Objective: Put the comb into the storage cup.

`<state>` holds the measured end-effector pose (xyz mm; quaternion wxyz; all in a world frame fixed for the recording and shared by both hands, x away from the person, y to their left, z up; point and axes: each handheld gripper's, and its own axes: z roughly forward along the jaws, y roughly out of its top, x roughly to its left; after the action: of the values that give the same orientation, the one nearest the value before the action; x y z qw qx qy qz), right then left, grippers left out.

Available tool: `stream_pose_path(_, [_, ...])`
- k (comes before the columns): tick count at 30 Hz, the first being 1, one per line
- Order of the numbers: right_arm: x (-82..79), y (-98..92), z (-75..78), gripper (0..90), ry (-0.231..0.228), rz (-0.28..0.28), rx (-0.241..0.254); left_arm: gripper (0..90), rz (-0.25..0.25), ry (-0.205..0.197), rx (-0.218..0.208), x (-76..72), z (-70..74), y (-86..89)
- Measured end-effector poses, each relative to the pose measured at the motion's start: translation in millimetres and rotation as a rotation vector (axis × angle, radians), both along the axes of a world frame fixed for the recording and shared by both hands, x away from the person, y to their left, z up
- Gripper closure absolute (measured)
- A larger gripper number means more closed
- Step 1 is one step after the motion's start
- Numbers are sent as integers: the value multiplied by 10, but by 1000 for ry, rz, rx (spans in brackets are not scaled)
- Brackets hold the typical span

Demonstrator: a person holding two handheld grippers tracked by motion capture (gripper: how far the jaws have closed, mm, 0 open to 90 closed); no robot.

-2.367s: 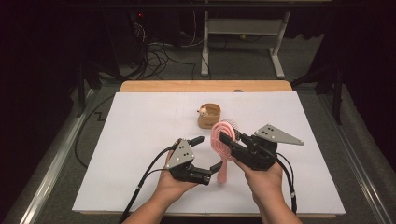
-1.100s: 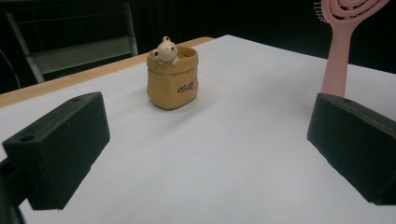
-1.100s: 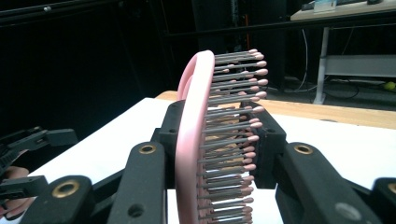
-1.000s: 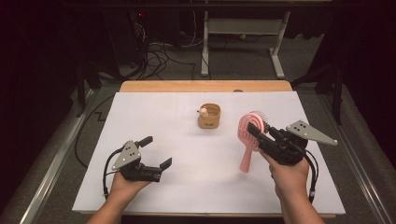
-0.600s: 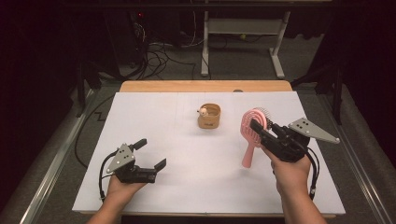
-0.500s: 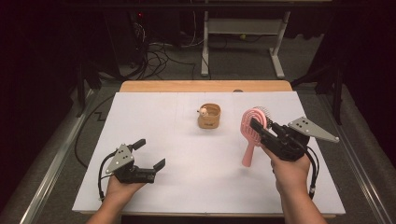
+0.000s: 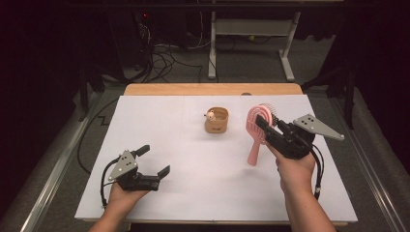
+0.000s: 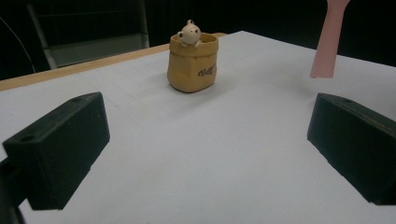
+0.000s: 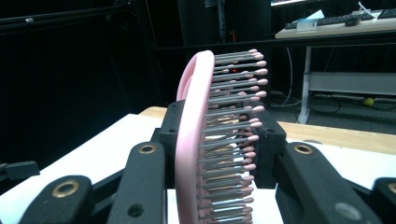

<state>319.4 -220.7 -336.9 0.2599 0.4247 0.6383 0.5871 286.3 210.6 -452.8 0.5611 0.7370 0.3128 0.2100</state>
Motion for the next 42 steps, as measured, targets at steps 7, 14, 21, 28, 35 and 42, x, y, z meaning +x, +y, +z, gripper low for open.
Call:
stream_pose_path(7, [62,24,15,654,-9,-7,-2,0,-4,-21,3,-10,-4,14])
stream_pose_path(14, [150,54,10,654,-10,-12,-3,0,-7,-6,-16,7,-24,25])
stream_pose_path(21, [210,89,28,654,-14,-11,4,0,-1,-5,-42,14,-9,66])
stream_pose_path(28, [235,160,88,654,-32,-8,1,0,12,1,-11,32,-37,69])
stream_pose_path(35, [250,161,134,654,-44,-15,11,0,1,-1,-6,16,-34,46])
stream_pose_path(42, [293,184,167,653,-52,-27,5,0,-7,-18,3,-13,-21,35])
